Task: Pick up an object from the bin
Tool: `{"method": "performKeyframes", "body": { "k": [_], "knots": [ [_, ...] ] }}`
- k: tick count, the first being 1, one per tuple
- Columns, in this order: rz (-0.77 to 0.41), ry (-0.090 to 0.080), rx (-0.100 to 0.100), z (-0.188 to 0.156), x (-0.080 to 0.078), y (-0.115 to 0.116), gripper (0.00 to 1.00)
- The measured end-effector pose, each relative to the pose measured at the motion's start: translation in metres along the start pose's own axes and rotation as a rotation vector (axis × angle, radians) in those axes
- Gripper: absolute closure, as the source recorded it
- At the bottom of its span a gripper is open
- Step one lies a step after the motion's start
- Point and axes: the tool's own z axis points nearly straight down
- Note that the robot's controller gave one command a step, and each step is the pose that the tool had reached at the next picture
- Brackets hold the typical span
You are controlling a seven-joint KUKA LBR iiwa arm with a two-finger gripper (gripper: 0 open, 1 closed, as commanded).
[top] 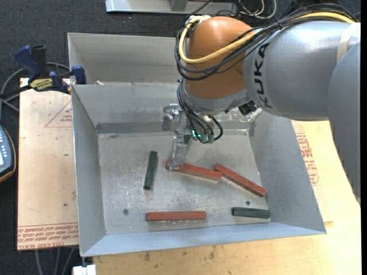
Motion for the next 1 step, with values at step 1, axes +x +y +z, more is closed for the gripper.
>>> {"method": "performKeyframes", "body": {
  "k": [1],
  "knots": [
    [-0.038, 0.006, 0.003, 0.1016, 0.0577, -0.0556, 0.0]
  ]
}}
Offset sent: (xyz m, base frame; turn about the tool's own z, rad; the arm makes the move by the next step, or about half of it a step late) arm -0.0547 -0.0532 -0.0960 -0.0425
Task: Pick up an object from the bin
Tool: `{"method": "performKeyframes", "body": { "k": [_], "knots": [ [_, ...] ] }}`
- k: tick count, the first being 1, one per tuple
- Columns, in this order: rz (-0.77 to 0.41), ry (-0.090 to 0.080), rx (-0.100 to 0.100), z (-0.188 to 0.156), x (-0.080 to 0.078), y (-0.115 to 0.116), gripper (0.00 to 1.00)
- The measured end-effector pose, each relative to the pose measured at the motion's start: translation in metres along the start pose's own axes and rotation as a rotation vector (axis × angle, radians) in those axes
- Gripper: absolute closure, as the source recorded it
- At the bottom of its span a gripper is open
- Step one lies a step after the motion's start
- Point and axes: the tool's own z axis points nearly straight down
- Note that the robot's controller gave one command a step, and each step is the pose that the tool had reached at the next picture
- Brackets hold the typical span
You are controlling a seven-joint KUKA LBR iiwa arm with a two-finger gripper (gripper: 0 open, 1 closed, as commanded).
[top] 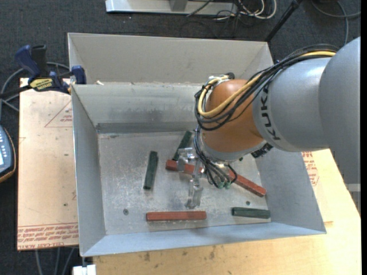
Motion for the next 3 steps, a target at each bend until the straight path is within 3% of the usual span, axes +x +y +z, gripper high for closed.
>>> {"method": "performKeyframes", "body": {
  "k": [1, 2, 3],
  "knots": [
    [0.188, -0.008, -0.003, -0.009, 0.049, -0.026, 0.0],
    [0.41, -0.009, -0.005, 0.039, 0.053, 0.007, 0.0],
    [0.413, -0.01, -0.006, 0.038, 0.052, 0.006, 1.0]
  ]
}}
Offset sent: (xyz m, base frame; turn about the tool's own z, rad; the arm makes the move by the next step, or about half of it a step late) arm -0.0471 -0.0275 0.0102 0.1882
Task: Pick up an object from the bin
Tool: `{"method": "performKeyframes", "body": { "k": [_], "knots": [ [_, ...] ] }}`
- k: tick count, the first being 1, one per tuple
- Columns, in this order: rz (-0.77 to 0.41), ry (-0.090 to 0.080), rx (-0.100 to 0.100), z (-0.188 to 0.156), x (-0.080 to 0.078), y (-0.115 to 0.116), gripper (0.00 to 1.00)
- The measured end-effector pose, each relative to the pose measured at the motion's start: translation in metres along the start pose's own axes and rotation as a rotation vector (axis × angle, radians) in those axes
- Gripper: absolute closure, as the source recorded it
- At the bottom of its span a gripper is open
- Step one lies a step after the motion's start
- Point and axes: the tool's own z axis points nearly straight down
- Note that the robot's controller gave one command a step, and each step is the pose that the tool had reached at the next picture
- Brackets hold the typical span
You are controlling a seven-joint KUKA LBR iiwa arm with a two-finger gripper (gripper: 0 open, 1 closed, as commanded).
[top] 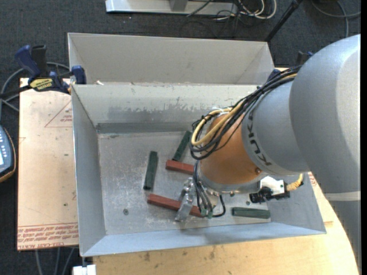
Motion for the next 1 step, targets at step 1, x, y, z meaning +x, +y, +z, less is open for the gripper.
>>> {"method": "performKeyframes", "body": {
  "k": [1],
  "knots": [
    [-0.084, -0.008, -0.003, -0.1784, 0.0052, -0.0052, 1.0]
  ]
}}
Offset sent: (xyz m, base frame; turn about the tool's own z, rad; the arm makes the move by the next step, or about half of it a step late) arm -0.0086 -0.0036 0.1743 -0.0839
